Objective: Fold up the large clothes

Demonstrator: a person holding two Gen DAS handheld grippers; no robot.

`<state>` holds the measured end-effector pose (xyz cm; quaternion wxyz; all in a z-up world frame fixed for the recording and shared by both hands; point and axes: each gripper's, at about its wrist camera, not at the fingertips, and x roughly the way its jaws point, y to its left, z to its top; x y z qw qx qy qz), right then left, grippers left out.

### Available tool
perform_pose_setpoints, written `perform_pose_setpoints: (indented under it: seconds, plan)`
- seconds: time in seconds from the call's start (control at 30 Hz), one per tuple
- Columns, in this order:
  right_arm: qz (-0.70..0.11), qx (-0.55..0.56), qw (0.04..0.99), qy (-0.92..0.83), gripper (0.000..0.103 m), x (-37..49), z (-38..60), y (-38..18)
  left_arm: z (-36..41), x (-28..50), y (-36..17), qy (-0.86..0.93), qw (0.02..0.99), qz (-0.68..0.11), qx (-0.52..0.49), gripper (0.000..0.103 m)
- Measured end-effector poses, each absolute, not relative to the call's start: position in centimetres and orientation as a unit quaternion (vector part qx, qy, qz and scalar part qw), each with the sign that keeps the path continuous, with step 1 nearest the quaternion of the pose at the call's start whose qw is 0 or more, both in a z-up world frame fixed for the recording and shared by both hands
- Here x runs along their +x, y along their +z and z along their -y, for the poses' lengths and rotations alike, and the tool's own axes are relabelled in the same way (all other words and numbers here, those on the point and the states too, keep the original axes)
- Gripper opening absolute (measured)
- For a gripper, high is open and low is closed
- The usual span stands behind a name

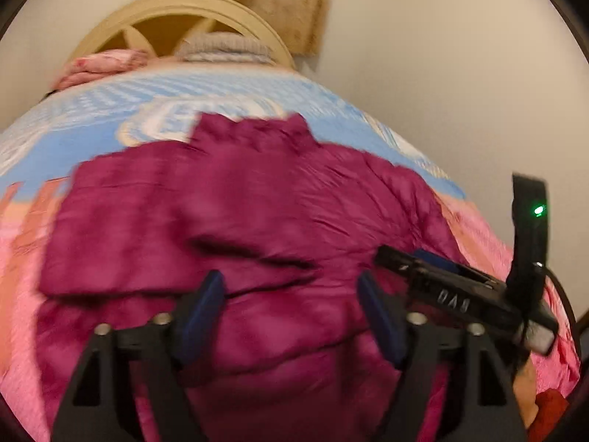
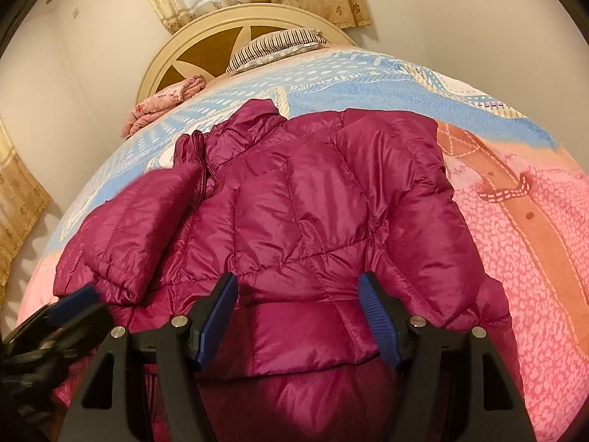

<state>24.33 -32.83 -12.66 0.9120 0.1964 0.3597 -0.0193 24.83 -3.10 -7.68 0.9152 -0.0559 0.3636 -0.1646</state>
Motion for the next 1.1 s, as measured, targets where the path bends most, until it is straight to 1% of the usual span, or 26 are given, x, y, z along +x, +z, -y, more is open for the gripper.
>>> perform_pose_setpoints:
  seconds: [0.13,0.2,0.27,0.37,0.47,0.53,0.57,0.63,0.8,0.83,0.87,0.97,1.03,1.1]
  plan:
    - [-0.367,0.189,0.91,-0.022,0.069,24.4,32.8,-12.5,-1.8,22.9,-7.2,-0.135,0.925,-0.343,-0.09,0.081]
    - [-0.369,0.174,0.912,-0.03,0.069,24.2,32.2,-11.4,-4.4,23.4,-7.2,-0.102,0.933,-0.324,-0.116,0.082]
    - [-0.344,0.179,0.922,-0.003,0.069,23.7,31.3,-9.4,-6.2,25.1,-6.9,-0.037,0.938,-0.319,-0.131,0.082]
    - [-0.305,0.167,0.937,0.036,0.069,23.2,28.7,-5.7,-7.7,28.8,-7.8,0.037,0.925,-0.345,-0.157,0.082]
    - [-0.312,0.111,0.94,0.084,0.069,24.3,24.5,-4.1,-7.9,31.5,-10.2,0.094,0.908,-0.382,-0.144,0.082]
    - [-0.317,0.08,0.94,0.095,0.069,25.2,22.4,-4.1,-7.9,32.3,-12.7,0.116,0.897,-0.406,-0.129,0.082]
    - [-0.319,0.059,0.941,0.098,0.069,25.9,21.0,-4.3,-8.5,32.4,-13.9,0.112,0.89,-0.416,-0.149,0.082]
    - [-0.332,0.042,0.937,0.104,0.069,27.3,19.2,-4.9,-9.4,31.8,-13.7,0.102,0.893,-0.399,-0.18,0.083]
    - [-0.377,0.019,0.921,0.091,0.068,31.1,17.0,-7.7,-9.1,31.7,-13.7,0.1,0.895,-0.396,-0.179,0.083]
    - [-0.373,0.026,0.924,0.082,0.051,31.2,17.6,-8.1,-9.1,31.7,-13.7,0.096,0.895,-0.394,-0.183,0.084]
    - [-0.373,0.04,0.924,0.068,0.029,30.8,18.6,-8.3,-9.1,31.6,-13.7,0.093,0.896,-0.392,-0.188,0.084]
    - [-0.359,0.126,0.924,0.036,0.028,29.1,23.1,-8.1,-9.6,31.6,-13.7,0.089,0.896,-0.391,-0.191,0.086]
    - [-0.354,0.15,0.923,-0.006,0.028,27.2,26.3,-8.3,-9.4,31.8,-13.7,0.09,0.896,-0.394,-0.186,0.087]
    - [-0.372,0.164,0.913,-0.04,0.028,25.6,29.2,-9.5,-9.4,31.8,-13.7,0.09,0.896,-0.394,-0.185,0.087]
